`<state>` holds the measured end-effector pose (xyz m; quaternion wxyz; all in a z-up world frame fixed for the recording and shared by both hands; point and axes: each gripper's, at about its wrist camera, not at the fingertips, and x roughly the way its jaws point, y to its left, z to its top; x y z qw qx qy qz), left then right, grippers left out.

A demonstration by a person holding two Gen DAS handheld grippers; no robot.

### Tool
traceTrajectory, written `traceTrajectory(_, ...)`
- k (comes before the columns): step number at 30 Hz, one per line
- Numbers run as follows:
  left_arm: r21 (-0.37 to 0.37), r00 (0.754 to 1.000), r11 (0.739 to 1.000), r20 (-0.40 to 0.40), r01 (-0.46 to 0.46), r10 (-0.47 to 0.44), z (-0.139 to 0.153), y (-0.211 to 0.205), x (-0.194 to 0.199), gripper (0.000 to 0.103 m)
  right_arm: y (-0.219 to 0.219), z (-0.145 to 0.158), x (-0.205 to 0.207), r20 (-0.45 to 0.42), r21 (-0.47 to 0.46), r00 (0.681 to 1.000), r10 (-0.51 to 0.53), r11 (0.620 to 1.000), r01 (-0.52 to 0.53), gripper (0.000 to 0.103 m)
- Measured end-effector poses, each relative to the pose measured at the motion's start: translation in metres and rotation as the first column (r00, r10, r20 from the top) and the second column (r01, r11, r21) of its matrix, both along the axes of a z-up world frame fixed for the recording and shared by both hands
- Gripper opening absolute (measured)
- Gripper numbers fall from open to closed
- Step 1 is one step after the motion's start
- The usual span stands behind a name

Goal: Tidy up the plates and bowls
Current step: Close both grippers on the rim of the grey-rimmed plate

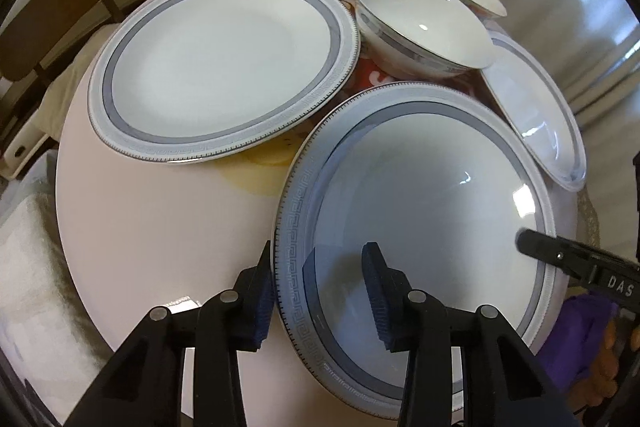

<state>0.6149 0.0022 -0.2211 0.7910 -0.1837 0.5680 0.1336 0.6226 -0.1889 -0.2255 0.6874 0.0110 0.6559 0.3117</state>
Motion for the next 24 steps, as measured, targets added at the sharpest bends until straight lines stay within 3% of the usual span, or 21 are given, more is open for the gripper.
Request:
traceTrajectory(7,-0.027,1.0,0.999,-0.002,-0.023,0.023,0.0,0.009,0.001,0.028,0.001,0.005,-0.001,0.008,-0.025,1.0,0.011,1.0,-0.011,0.018)
traceTrajectory(16,-0.08,0.999,0.996,0.004,-0.036,0.036,-0.01,0.031,-0.013,0.027,0.013,0.017,-0.007,0.028,-0.027,0.999,0.041,0.999,-0.041,0.017)
traceTrajectory(24,-0.09,0.999,0.995,0.015,-0.033,0.035,0.009,0.041,-0.012,0.027,0.018,0.022,-0.01,0.037,-0.03,0.998,0.054,0.998,-0.053,0.017)
